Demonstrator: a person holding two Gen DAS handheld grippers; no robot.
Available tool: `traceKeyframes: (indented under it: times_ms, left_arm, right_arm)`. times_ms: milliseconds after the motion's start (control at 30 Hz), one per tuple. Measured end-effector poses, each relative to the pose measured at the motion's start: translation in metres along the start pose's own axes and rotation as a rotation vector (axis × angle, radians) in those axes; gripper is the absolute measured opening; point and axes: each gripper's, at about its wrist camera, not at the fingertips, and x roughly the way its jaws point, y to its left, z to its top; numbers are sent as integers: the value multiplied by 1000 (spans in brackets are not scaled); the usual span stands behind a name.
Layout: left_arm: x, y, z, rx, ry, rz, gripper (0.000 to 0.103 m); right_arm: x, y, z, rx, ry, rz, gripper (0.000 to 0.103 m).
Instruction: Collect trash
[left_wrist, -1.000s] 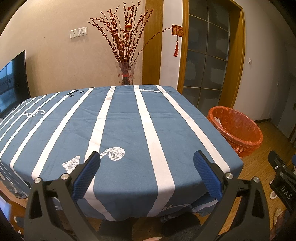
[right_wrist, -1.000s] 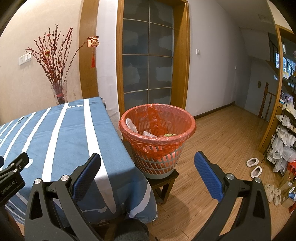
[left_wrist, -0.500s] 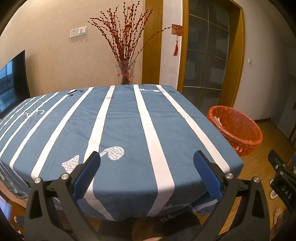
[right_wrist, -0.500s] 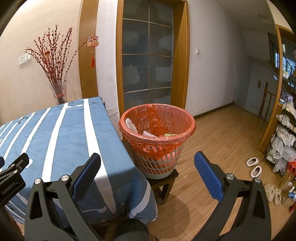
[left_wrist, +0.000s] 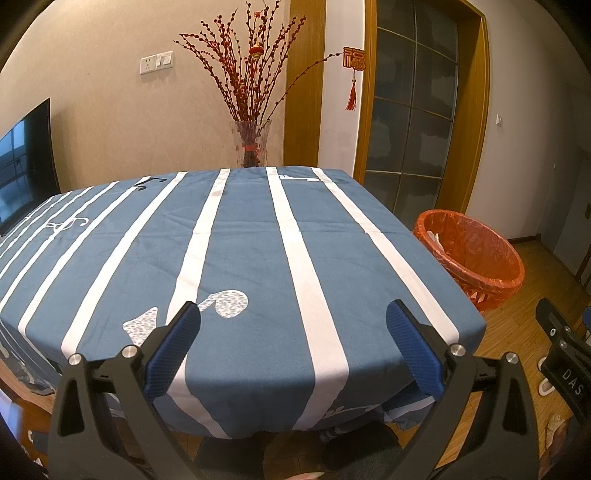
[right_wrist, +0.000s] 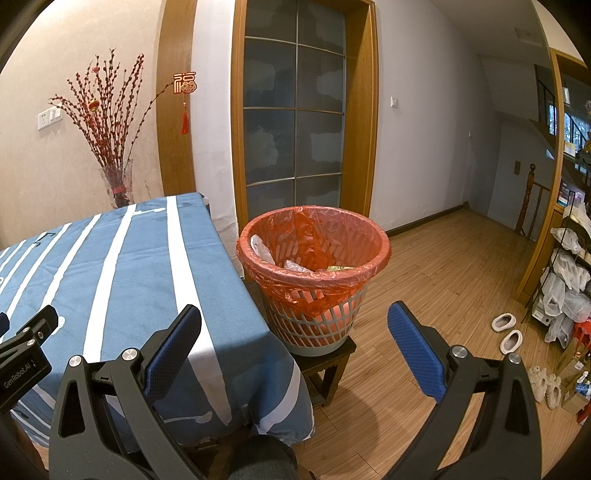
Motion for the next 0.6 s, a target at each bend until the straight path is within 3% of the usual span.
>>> traceKeyframes:
  times_ms: [600]
  left_arm:
    - [0, 0, -1, 0, 4, 1, 99]
  right_arm:
    - [0, 0, 0, 0, 1, 0, 100]
